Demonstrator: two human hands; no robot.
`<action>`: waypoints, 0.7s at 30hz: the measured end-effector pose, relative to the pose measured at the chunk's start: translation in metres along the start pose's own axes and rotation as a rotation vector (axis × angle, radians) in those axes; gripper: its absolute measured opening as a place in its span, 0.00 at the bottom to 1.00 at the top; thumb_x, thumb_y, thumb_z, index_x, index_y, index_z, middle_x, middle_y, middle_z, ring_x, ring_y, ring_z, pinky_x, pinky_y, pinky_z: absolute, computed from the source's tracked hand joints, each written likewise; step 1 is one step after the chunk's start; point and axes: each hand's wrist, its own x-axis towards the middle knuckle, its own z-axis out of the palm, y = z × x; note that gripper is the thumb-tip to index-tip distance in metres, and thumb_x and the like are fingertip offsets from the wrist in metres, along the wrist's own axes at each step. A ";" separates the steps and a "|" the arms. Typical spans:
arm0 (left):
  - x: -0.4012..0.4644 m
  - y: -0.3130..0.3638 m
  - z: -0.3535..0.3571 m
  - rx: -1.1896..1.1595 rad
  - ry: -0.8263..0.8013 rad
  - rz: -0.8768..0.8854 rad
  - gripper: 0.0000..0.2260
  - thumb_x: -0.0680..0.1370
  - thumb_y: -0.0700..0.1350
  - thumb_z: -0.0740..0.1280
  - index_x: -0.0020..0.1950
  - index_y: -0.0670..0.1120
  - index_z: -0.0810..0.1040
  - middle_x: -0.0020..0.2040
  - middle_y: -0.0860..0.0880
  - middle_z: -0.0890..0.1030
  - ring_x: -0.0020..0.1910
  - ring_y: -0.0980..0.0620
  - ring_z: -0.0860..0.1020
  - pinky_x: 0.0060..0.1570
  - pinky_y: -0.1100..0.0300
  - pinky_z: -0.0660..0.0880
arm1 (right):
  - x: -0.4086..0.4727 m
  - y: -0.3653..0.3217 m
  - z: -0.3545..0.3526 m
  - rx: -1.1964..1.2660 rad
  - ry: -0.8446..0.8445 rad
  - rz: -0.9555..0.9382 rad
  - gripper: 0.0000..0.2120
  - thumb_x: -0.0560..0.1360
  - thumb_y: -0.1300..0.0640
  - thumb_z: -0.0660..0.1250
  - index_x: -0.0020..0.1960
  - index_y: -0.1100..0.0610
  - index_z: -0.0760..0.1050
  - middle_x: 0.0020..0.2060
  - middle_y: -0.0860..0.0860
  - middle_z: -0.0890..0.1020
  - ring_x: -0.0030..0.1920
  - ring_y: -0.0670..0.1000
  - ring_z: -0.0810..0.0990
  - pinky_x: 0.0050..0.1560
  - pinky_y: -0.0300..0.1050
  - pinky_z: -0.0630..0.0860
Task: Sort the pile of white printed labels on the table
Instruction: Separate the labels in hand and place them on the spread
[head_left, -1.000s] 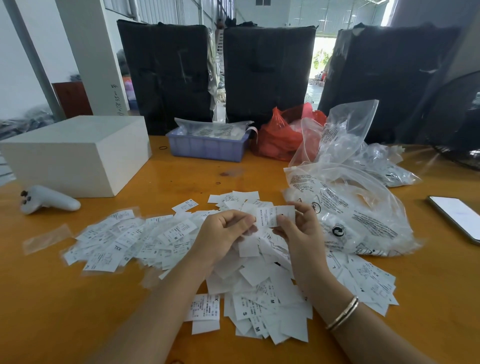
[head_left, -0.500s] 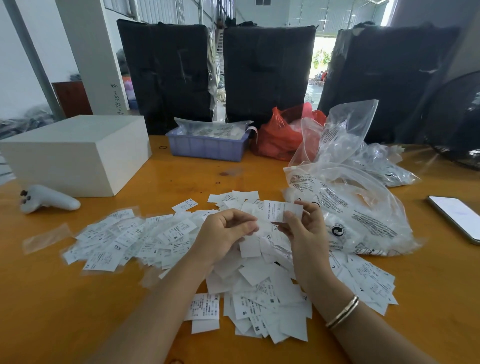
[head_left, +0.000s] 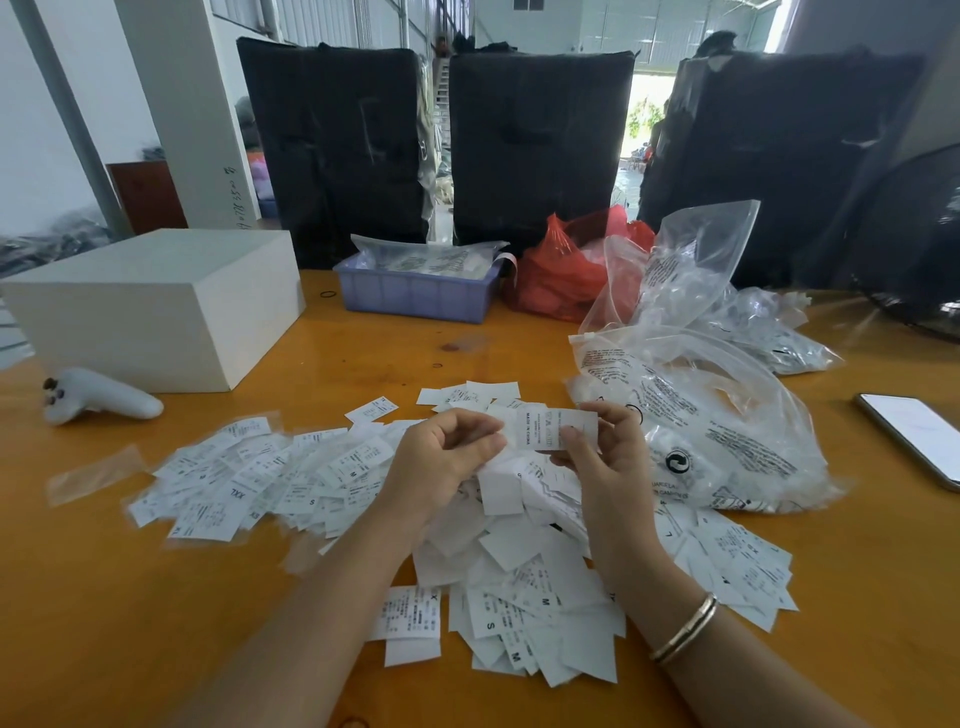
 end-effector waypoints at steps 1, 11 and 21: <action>0.000 0.000 0.000 0.000 0.004 0.008 0.07 0.71 0.40 0.75 0.42 0.52 0.83 0.41 0.58 0.85 0.44 0.61 0.82 0.44 0.67 0.78 | 0.000 0.000 0.000 -0.018 -0.003 -0.009 0.11 0.76 0.65 0.66 0.49 0.49 0.72 0.45 0.56 0.81 0.37 0.46 0.82 0.38 0.36 0.78; -0.001 0.000 0.001 0.053 -0.015 0.052 0.08 0.71 0.41 0.74 0.44 0.53 0.82 0.42 0.61 0.84 0.44 0.64 0.81 0.40 0.74 0.74 | 0.001 -0.001 -0.001 0.034 0.039 -0.038 0.11 0.76 0.66 0.65 0.49 0.49 0.72 0.45 0.54 0.81 0.41 0.47 0.83 0.41 0.37 0.78; 0.001 -0.001 0.000 0.049 -0.016 0.043 0.06 0.71 0.43 0.75 0.43 0.54 0.83 0.44 0.56 0.85 0.46 0.59 0.82 0.45 0.65 0.79 | -0.003 -0.001 0.001 -0.165 -0.035 -0.122 0.14 0.76 0.66 0.65 0.48 0.47 0.71 0.47 0.53 0.79 0.37 0.44 0.81 0.38 0.37 0.78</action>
